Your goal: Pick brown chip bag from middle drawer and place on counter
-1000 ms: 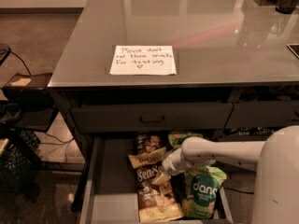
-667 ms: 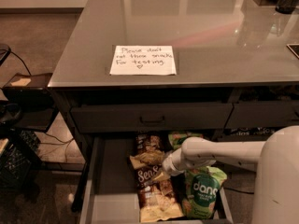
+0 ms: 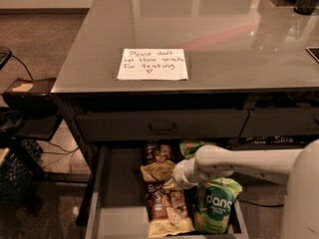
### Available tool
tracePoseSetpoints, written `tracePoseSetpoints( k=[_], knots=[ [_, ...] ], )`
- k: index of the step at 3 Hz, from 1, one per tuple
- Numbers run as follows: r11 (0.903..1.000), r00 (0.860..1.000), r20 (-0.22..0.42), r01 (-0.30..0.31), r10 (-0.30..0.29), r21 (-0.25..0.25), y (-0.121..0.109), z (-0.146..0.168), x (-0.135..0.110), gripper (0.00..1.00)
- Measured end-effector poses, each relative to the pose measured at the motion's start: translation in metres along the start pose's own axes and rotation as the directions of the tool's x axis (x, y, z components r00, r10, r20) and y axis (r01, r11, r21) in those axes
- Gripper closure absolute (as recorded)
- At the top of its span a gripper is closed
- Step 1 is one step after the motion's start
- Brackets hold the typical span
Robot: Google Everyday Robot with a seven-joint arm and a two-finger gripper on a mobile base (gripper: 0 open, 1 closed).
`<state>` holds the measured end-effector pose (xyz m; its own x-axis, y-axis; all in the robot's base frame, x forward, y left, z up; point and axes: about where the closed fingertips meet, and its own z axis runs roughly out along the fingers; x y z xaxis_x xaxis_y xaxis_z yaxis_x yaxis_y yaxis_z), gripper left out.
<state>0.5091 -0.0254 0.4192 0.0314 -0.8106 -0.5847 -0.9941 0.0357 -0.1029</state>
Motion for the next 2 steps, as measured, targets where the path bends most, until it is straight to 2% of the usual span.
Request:
tracePoseSetpoints(
  k=[1,2],
  knots=[
    [0.9997,1.000,0.009,-0.021,0.020,0.013,0.001,-0.019,-0.012,1.00],
    [0.9970,0.997,0.011,-0.073,0.072,0.028,-0.007,-0.047,-0.024,1.00]
  ],
)
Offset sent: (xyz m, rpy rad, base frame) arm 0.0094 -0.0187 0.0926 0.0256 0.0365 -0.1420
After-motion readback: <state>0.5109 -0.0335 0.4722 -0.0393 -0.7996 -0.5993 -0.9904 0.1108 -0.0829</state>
